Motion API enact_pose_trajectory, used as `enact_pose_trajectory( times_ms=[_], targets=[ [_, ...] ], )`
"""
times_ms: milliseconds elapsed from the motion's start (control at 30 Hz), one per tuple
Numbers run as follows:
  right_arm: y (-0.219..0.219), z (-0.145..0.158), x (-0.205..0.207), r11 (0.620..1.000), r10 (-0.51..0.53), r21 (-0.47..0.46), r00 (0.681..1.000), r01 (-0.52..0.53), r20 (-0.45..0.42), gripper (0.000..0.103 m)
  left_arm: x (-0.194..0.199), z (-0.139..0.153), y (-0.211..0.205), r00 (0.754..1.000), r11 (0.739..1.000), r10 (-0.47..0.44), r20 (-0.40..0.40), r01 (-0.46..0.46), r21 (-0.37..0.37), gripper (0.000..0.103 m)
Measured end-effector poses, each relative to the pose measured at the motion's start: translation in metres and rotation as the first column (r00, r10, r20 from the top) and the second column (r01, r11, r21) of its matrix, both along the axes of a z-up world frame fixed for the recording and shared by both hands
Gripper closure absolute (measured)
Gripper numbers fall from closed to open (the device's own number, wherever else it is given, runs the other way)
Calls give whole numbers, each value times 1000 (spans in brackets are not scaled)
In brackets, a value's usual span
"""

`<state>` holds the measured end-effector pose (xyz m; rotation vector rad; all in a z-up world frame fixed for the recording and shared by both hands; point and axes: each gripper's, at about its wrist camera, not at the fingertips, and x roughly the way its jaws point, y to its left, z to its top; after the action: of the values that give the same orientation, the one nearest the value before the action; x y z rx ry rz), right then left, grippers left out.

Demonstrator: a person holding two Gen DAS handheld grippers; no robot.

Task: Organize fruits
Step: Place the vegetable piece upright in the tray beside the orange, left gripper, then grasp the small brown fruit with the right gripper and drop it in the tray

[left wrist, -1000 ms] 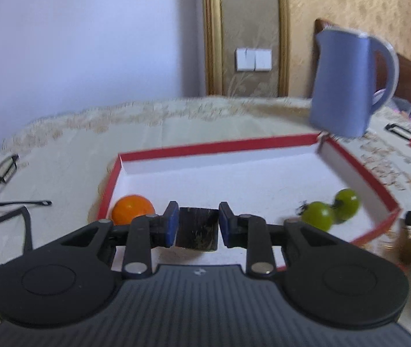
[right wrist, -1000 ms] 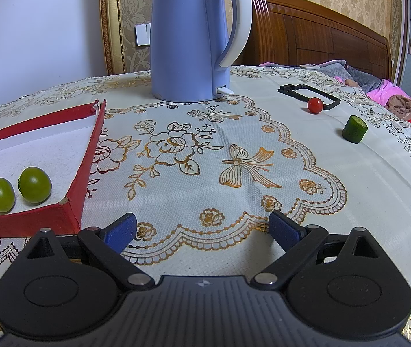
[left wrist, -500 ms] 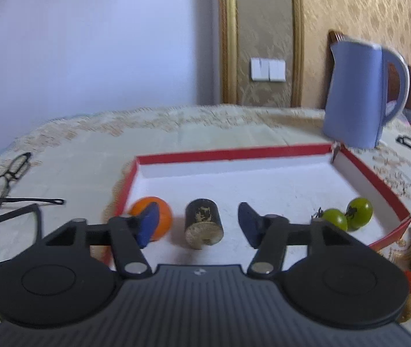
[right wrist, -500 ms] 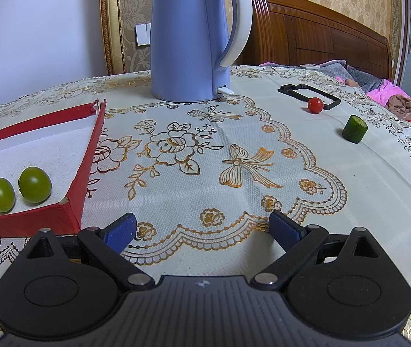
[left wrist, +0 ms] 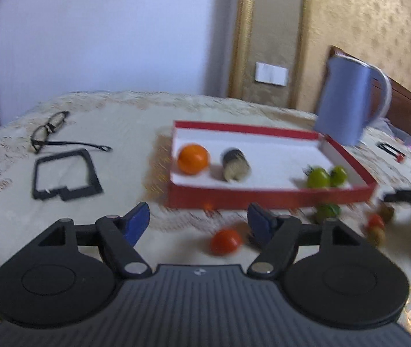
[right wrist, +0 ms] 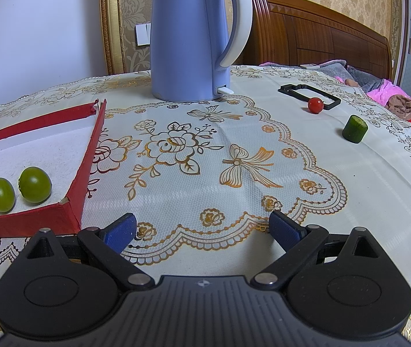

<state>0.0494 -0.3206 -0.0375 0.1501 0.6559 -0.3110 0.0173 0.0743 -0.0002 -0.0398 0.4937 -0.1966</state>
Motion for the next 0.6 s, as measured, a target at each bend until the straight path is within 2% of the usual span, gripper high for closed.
enact_pose_trajectory(
  times_ms=[200,267,333,467,600],
  targets=[
    [-1,0,-2,1000,4,10,1000,-4,14,4,-1,-12,-20,998,998,-35,-56,38,59,28],
    [-2,2,-8,999,10,35,999,-11,30,4,3,-15,-20,994,997,-57,-95,62,54,27],
    [-1,5,-21,997,55,53,997,-58,56,4,3,-20,-19,991,996,-76,-107,81,42,23],
    [6,16,-50,991,124,39,986,-129,116,4,3,-28,-22,990,994,-85,-112,93,63,18],
    [18,19,-61,976,200,67,972,-209,120,4,5,-29,-27,990,991,-78,-119,90,99,15]
  ],
)
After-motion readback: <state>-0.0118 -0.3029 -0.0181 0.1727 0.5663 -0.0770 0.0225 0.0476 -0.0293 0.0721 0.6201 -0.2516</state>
